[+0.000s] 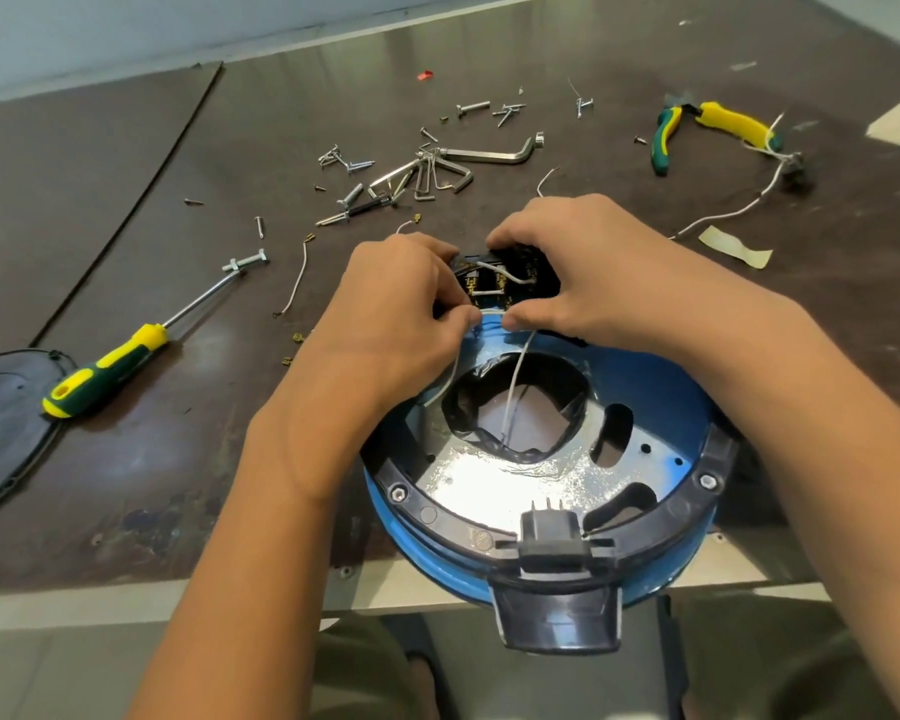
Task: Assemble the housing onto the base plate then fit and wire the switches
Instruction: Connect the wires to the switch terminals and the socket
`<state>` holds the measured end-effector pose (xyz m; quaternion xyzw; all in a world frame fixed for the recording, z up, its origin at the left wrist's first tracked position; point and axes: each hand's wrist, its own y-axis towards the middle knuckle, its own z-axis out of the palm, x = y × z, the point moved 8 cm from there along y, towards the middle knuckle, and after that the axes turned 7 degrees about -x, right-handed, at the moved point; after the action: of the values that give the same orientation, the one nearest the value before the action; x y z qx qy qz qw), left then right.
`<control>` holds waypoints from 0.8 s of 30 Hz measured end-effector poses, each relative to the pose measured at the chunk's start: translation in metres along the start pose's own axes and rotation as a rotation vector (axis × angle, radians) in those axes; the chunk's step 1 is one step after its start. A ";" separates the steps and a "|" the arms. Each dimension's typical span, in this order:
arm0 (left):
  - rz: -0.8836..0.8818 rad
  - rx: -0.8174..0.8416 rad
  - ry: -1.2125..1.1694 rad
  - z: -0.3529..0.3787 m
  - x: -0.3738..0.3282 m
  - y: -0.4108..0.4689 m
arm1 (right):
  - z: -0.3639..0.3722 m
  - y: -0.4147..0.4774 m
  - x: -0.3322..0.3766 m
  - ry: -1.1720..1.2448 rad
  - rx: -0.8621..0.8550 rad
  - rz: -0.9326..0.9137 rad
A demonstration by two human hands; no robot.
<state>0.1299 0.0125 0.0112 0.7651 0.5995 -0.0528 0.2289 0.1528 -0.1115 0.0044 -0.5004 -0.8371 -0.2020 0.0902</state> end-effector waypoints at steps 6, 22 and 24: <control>-0.014 -0.001 -0.005 0.001 0.001 -0.002 | -0.001 0.000 0.000 0.019 -0.016 0.006; -0.013 -0.011 -0.021 0.000 0.001 -0.001 | 0.000 -0.001 -0.001 0.008 0.027 -0.014; -0.003 -0.018 -0.016 0.000 0.001 -0.001 | 0.001 -0.001 -0.001 0.010 0.027 -0.016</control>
<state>0.1289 0.0134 0.0109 0.7616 0.5994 -0.0540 0.2405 0.1525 -0.1123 0.0030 -0.4914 -0.8433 -0.1937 0.0994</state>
